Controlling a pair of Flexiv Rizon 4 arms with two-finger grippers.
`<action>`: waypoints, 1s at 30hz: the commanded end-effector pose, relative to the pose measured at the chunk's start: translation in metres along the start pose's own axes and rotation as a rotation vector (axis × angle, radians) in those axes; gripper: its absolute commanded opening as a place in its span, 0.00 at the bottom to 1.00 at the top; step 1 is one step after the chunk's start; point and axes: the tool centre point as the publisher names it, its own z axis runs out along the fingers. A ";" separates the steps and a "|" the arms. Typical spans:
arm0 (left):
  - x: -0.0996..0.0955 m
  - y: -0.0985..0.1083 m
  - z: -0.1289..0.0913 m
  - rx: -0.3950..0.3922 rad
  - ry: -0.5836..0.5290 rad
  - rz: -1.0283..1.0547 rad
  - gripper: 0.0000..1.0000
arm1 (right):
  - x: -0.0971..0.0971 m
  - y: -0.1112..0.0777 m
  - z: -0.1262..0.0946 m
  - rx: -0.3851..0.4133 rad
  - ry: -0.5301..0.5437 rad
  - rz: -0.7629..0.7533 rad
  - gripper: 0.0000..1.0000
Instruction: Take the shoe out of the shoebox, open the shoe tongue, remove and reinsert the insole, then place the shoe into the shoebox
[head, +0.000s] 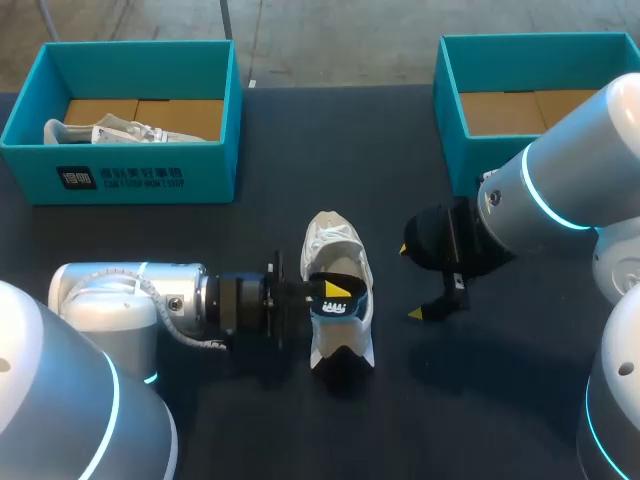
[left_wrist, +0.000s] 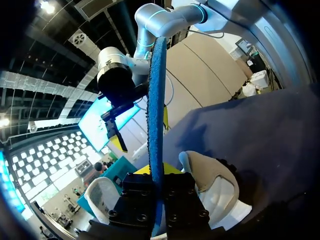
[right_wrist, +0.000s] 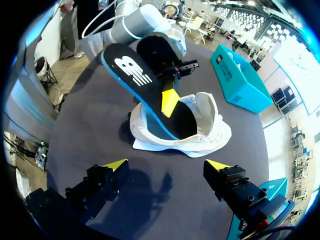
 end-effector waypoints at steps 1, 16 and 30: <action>0.001 0.009 0.003 -0.008 0.014 -0.008 0.00 | 0.001 -0.001 0.000 -0.003 0.001 -0.002 1.00; 0.000 0.026 0.005 -0.047 0.023 -0.022 0.00 | 0.001 -0.001 0.000 -0.003 0.001 -0.002 1.00; -0.009 -0.010 -0.003 -0.028 0.000 0.051 0.36 | 0.001 -0.001 0.000 -0.003 0.001 -0.002 1.00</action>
